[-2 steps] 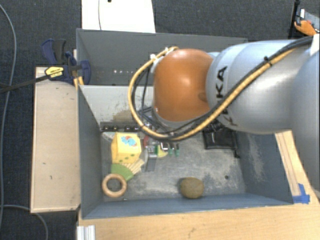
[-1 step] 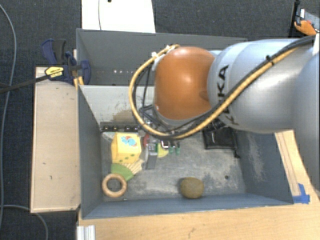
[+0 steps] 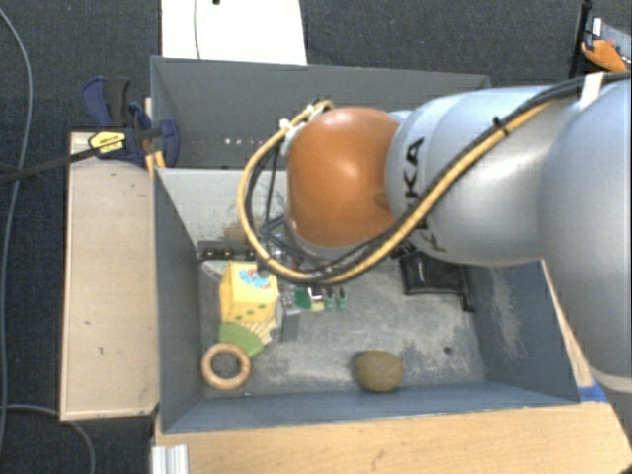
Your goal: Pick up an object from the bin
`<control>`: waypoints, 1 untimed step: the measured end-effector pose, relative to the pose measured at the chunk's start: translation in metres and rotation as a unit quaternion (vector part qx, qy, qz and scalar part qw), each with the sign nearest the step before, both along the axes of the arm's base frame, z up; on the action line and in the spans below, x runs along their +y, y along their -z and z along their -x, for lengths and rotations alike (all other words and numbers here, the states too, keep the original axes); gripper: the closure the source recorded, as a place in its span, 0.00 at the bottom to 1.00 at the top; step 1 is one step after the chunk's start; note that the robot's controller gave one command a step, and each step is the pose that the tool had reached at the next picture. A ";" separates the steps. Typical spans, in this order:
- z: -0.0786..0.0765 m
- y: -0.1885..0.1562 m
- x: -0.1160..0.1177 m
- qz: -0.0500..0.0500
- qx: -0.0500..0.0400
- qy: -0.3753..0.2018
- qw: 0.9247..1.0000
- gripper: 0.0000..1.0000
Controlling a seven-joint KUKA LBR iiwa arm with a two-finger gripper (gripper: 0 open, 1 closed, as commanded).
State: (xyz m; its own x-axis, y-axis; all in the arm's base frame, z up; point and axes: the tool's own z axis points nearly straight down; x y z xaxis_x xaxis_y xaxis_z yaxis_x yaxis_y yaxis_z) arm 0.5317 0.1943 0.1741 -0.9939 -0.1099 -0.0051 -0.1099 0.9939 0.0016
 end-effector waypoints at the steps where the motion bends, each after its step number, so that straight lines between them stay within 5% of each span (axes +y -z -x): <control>1: 0.001 0.023 0.028 0.000 0.000 -0.111 0.994 0.00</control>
Offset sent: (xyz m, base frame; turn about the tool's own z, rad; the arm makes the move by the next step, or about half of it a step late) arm 0.0019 0.0247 -0.0235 -0.6247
